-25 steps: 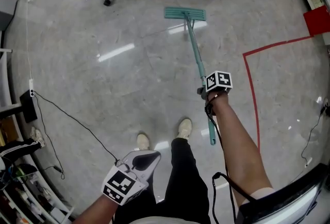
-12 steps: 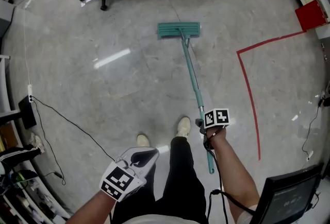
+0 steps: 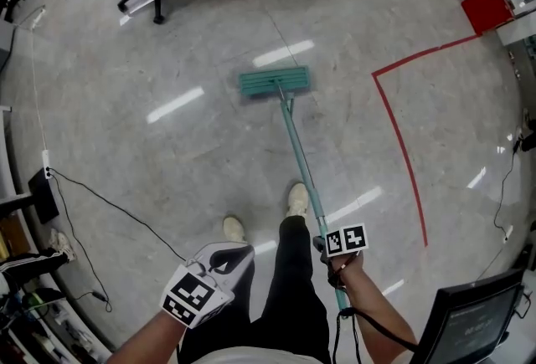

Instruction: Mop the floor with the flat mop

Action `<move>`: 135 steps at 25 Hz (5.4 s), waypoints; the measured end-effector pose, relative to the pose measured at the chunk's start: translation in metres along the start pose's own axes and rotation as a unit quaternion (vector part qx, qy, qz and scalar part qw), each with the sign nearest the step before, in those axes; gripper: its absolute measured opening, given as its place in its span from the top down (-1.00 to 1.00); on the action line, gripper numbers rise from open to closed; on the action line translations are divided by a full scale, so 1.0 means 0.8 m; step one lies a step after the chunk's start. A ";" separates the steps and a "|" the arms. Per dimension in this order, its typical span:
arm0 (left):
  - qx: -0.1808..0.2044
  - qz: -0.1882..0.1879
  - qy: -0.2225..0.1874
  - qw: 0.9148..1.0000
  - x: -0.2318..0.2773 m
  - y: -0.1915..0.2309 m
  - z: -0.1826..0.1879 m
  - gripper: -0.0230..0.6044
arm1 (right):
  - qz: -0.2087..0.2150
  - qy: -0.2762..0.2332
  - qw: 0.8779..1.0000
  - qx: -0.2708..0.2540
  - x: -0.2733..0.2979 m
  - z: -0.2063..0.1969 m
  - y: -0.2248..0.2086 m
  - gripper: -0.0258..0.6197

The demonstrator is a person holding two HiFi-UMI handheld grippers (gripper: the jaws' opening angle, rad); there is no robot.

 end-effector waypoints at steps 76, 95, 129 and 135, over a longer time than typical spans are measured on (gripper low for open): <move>-0.082 0.054 -0.038 0.994 0.013 0.043 0.065 0.92 | -0.031 0.018 0.998 -0.042 0.031 0.355 0.040 0.77; -0.082 0.060 -0.043 0.994 0.007 0.029 0.053 0.92 | -0.053 0.015 0.995 -0.081 -0.017 0.364 0.013 0.77; -0.041 0.037 -0.039 0.998 -0.011 -0.017 0.005 0.92 | -0.048 0.065 0.995 -0.059 0.030 0.003 -0.022 0.77; -0.045 0.040 -0.038 0.997 -0.026 -0.006 -0.002 0.92 | -0.036 0.055 0.997 -0.045 0.058 0.029 -0.007 0.77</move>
Point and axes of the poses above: the fingertips, and each gripper's own axes: x forward along the fingers, y to its left, z out of its top, the point moved 5 cm from there along -x, backward along the fingers, and after that the axes turned 2 degrees about -z, right-handed, at the moved point
